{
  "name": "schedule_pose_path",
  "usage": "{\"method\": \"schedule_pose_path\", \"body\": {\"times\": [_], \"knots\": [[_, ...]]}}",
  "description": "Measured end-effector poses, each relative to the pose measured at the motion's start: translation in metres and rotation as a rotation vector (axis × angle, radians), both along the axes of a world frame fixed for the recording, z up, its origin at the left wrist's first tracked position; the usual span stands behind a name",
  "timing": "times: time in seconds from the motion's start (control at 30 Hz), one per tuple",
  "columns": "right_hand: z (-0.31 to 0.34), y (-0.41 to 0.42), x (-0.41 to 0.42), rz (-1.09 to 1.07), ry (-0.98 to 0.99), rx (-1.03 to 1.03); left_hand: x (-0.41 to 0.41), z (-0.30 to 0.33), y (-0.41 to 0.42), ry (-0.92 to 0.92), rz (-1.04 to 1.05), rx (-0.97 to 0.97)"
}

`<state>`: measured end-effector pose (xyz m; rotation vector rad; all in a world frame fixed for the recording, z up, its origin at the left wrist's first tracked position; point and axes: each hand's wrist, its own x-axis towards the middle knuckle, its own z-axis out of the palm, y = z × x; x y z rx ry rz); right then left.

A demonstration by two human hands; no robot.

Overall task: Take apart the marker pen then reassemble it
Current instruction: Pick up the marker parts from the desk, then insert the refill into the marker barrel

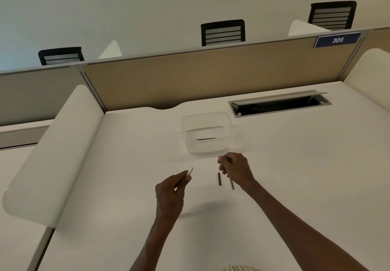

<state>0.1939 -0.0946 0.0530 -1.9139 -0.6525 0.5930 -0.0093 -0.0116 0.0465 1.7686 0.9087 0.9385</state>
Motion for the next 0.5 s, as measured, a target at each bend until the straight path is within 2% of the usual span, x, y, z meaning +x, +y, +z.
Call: {"method": "schedule_pose_path", "body": {"times": [0.17,0.33,0.5], "knots": [[-0.019,-0.006,0.026,-0.109,-0.295,-0.205,0.004,0.009,0.003,-0.076,0.01,-0.028],[-0.035,-0.007,0.033,-0.075,-0.246,-0.342,0.009,0.012,0.008,-0.121,0.012,-0.08],[-0.039,0.0,0.026,0.026,-0.315,-0.475,0.011,0.014,0.01,-0.128,0.009,-0.071]]}}
